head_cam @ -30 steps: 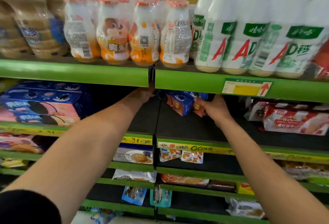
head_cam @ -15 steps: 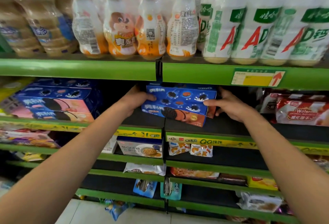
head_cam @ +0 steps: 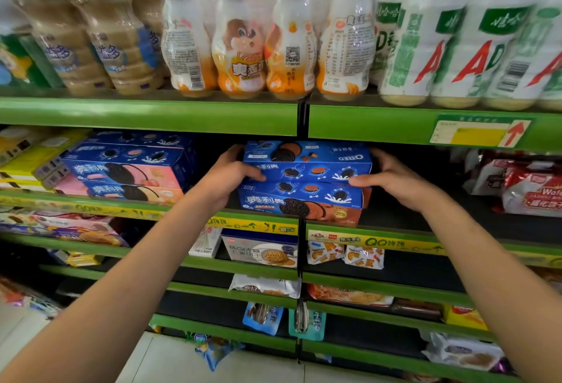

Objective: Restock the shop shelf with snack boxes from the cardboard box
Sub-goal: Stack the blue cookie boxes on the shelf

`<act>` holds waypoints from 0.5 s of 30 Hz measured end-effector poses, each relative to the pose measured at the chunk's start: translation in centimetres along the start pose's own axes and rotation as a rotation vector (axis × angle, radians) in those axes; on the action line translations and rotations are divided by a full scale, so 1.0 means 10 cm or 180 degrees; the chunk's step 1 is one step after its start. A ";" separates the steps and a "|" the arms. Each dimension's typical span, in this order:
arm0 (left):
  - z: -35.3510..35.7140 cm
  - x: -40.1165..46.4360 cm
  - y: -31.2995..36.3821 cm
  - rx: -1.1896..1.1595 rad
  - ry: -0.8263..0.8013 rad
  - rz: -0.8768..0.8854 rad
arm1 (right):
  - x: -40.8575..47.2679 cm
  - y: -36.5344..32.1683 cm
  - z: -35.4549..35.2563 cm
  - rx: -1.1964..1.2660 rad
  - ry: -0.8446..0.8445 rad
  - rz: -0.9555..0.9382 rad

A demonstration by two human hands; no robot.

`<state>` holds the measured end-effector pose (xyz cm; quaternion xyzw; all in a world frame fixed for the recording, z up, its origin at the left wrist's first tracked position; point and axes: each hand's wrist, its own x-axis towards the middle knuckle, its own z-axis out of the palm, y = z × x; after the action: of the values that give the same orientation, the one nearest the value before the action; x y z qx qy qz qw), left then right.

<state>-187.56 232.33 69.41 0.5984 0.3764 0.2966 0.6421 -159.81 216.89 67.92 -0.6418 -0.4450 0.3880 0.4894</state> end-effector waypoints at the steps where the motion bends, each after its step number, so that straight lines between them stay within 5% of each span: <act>1: 0.01 0.00 0.02 -0.0029 0.0029 0.0033 | -0.01 -0.01 0.00 0.0045 0.0066 -0.0084; 8: 0.13 0.14 0.16 -0.0247 0.0277 0.0117 | 0.00 -0.04 -0.02 0.0518 0.0486 -0.0387; 15: 0.21 0.28 0.14 0.0231 0.0048 -0.0133 | 0.14 0.14 -0.08 0.0450 0.0752 0.0452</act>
<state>-184.21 233.62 70.39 0.6111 0.4041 0.2737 0.6232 -158.36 217.81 66.68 -0.6768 -0.3094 0.3738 0.5536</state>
